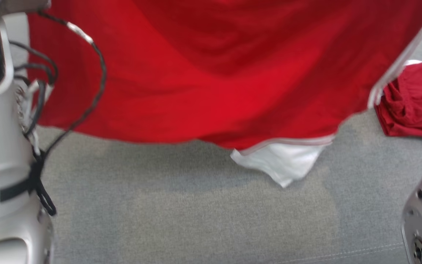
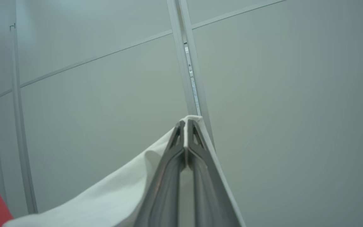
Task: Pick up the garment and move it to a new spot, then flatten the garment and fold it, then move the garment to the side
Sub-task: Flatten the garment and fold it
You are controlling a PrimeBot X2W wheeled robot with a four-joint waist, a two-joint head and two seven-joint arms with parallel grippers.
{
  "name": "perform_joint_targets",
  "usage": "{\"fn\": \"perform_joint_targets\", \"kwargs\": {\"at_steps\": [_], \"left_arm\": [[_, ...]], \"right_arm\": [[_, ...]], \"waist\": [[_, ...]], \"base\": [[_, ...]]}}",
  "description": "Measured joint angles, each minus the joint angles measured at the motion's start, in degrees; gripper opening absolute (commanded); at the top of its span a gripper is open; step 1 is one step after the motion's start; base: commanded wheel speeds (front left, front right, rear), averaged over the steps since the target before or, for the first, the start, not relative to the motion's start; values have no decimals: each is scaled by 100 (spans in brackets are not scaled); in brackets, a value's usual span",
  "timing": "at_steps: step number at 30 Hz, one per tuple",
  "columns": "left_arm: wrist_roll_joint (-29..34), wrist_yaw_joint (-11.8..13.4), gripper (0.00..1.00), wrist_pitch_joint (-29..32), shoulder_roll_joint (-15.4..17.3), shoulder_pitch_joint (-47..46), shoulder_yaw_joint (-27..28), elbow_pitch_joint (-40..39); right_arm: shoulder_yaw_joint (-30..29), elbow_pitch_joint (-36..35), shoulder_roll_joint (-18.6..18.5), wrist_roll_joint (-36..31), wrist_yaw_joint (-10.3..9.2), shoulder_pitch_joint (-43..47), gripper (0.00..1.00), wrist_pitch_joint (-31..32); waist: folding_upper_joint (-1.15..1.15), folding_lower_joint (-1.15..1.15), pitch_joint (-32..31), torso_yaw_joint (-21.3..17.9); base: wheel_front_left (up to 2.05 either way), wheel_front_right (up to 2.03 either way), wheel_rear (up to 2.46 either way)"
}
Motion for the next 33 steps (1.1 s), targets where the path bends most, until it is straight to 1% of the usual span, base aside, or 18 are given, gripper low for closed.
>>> {"fn": "perform_joint_targets", "kwargs": {"at_steps": [5, 6, 7, 8, 11, 14, 17, 18, 20, 23, 25, 27, 29, 33], "left_arm": [[616, -227, 0, -325, 285, -816, -249, 1189], [616, -227, 0, -325, 285, -816, -249, 1189], [905, -338, 0, -536, 378, -1181, -336, 1672], [905, -338, 0, -536, 378, -1181, -336, 1672], [1414, -511, 0, -1020, 575, -1809, -504, 2364], [2016, -775, 0, -1691, 790, -2470, -722, 2895], [2403, -1042, 0, -2121, 862, -2975, -976, 3373], [2566, -1148, 0, -2212, 909, -3051, -1090, 3541], [2683, -1267, 0, -2373, 998, -3130, -1167, 3888], [2880, -1391, 0, -2596, 1215, -3173, -1244, 4315], [2933, -1477, 0, -2748, 1325, -3170, -1262, 4547], [2934, -1540, 0, -2918, 1345, -3136, -1248, 4740], [2938, -1658, 0, -3060, 1354, -3063, -1266, 4925], [2945, -2026, 0, -3227, 1287, -2919, -1410, 5249]], "right_arm": [[211, 1235, 210, -311, 0, -1101, 0, -522], [211, 1235, 210, -311, 0, -1101, 0, -522], [209, 1713, 296, -419, 0, -1588, 0, -834], [209, 1713, 296, -419, 0, -1588, 0, -834], [226, 2420, 376, -698, 0, -2303, 0, -1457], [234, 3027, 426, -949, 1, -2925, 0, -2120], [415, 3462, 420, -691, 0, -3347, 0, -2420], [541, 3590, 410, -564, 0, -3393, 0, -2466], [876, 3808, 414, -260, 0, -3384, 0, -2508], [1372, 3921, 432, 68, 1, -3317, 0, -2528], [1592, 3862, 432, 187, 1, -3155, 0, -2535], [1718, 3754, 432, 267, 1, -2943, 0, -2535], [1774, 3633, 428, 313, 1, -2735, 0, -2536], [1849, 3397, 434, 322, 1, -2397, 0, -2536]], "waist": [[0, 0, 453, -66], [0, 0, 453, -66], [0, 0, 638, -101], [0, 0, 638, -101], [0, 2, 906, -172], [0, 2, 1152, -277], [0, 1, 1398, -389], [0, 2, 1485, -424], [0, 2, 1673, -496], [0, 2, 1965, -602], [0, 2, 2173, -670], [0, 2, 2375, -737], [0, 2, 2557, -801], [0, 1, 2844, -920]], "base": [[0, 0, 0], [0, 0, 0], [0, 0, 0], [0, 0, 0], [0, 0, 0], [0, 0, 0], [0, 0, 0], [0, 0, 0], [0, 0, 0], [0, 0, 0], [0, 0, 0], [0, 0, 0], [0, 0, 0], [0, 0, 0]]}}
